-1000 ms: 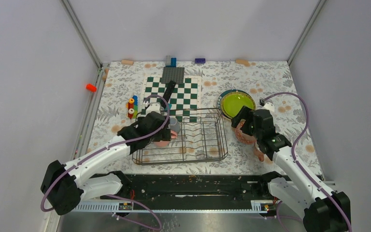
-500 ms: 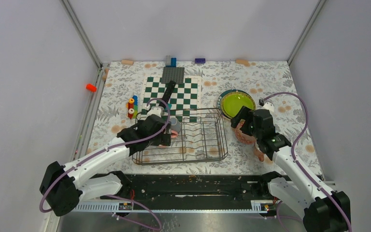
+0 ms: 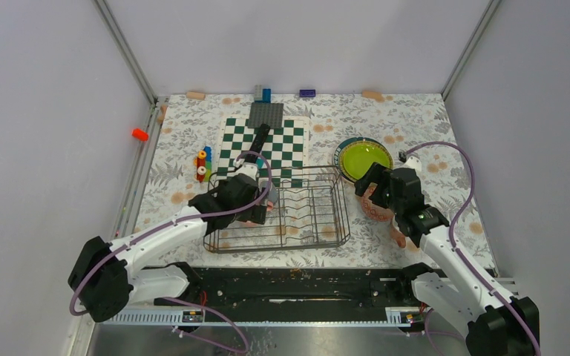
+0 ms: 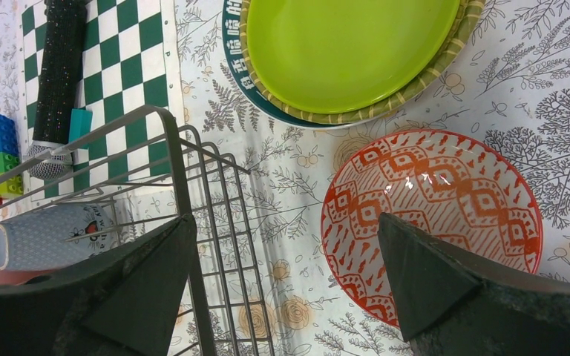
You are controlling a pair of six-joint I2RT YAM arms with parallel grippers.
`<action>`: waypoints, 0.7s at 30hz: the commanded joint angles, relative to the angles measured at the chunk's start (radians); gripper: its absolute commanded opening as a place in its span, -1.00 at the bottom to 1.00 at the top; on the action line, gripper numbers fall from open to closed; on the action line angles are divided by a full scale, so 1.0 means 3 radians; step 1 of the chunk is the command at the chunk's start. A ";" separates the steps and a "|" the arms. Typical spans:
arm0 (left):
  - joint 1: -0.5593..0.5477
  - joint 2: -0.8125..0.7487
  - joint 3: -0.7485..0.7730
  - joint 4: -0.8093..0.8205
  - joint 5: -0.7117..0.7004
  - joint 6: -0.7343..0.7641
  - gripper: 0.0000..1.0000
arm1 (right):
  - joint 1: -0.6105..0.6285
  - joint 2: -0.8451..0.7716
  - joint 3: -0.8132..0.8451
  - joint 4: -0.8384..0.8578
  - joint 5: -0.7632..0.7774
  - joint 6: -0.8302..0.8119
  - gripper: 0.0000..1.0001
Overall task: Unload the mixed dishes from the dish rack
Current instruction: Pick up the cup from the dish rack.
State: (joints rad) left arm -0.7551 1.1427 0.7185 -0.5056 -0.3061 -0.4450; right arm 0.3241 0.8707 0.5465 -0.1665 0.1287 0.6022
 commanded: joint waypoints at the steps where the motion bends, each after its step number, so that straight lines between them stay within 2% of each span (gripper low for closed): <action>1: 0.0022 0.0079 0.0156 0.0191 0.0049 0.0159 0.97 | -0.0016 -0.0070 0.0106 0.0094 -0.0029 -0.0032 0.99; 8: 0.0024 0.0127 0.0157 0.0251 0.0117 0.0197 0.93 | -0.0014 -0.0079 0.0106 0.0094 -0.0020 -0.0039 0.97; 13: 0.0026 0.0143 0.0162 0.0263 0.0160 0.0205 0.71 | -0.0017 -0.0074 0.0102 0.0091 -0.0037 -0.0039 0.97; 21: 0.0025 0.0039 0.0187 0.0125 0.0167 0.0124 0.03 | -0.0016 -0.0110 0.0089 0.0092 -0.0019 -0.0039 0.97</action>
State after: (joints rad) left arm -0.7513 1.1824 0.7254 -0.4782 -0.2752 -0.3927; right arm 0.3241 0.8532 0.5465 -0.1665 0.1284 0.6014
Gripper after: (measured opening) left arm 0.786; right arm 0.988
